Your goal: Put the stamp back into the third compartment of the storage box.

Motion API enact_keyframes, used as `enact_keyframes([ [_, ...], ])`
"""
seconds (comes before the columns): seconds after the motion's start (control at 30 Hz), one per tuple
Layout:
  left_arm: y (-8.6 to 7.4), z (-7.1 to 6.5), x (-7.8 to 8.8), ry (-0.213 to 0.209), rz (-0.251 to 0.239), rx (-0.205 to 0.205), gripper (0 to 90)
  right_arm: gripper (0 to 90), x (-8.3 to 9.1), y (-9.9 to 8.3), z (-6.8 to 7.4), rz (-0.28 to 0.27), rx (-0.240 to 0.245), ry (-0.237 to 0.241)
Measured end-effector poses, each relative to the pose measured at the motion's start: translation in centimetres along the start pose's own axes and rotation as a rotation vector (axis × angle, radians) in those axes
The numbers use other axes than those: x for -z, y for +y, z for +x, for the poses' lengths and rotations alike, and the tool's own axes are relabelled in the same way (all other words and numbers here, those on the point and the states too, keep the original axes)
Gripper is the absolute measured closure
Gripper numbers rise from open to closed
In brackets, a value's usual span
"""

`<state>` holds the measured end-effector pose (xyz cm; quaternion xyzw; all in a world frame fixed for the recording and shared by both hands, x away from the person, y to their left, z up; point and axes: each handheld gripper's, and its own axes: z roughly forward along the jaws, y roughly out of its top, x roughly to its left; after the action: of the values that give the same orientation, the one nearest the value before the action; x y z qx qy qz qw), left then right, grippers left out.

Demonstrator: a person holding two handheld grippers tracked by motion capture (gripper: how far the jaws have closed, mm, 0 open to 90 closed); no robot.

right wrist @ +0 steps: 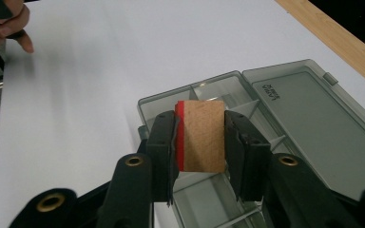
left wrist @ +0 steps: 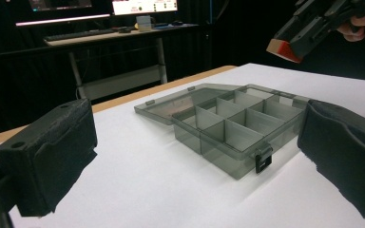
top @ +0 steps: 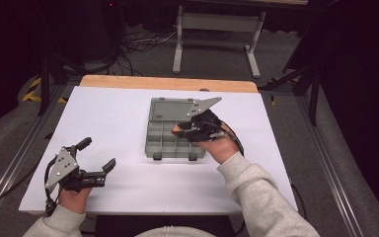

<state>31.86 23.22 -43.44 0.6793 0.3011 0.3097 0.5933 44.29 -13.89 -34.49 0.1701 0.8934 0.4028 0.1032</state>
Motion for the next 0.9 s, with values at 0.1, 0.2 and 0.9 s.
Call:
enact_keyframes([
  [0.1,0.0,0.0,0.0,0.000,-0.001,-0.001,0.3,66.1,-0.2,0.0,-0.5,0.003,-0.014,-0.008],
  [0.2,0.0,0.0,0.0,0.000,-0.001,0.001,0.3,66.1,-0.4,0.0,-1.1,0.006,-0.028,-0.017],
  [0.9,0.0,0.1,0.0,0.000,0.000,0.000,0.3,66.1,-2.4,0.1,-3.5,0.049,-0.088,-0.067],
])
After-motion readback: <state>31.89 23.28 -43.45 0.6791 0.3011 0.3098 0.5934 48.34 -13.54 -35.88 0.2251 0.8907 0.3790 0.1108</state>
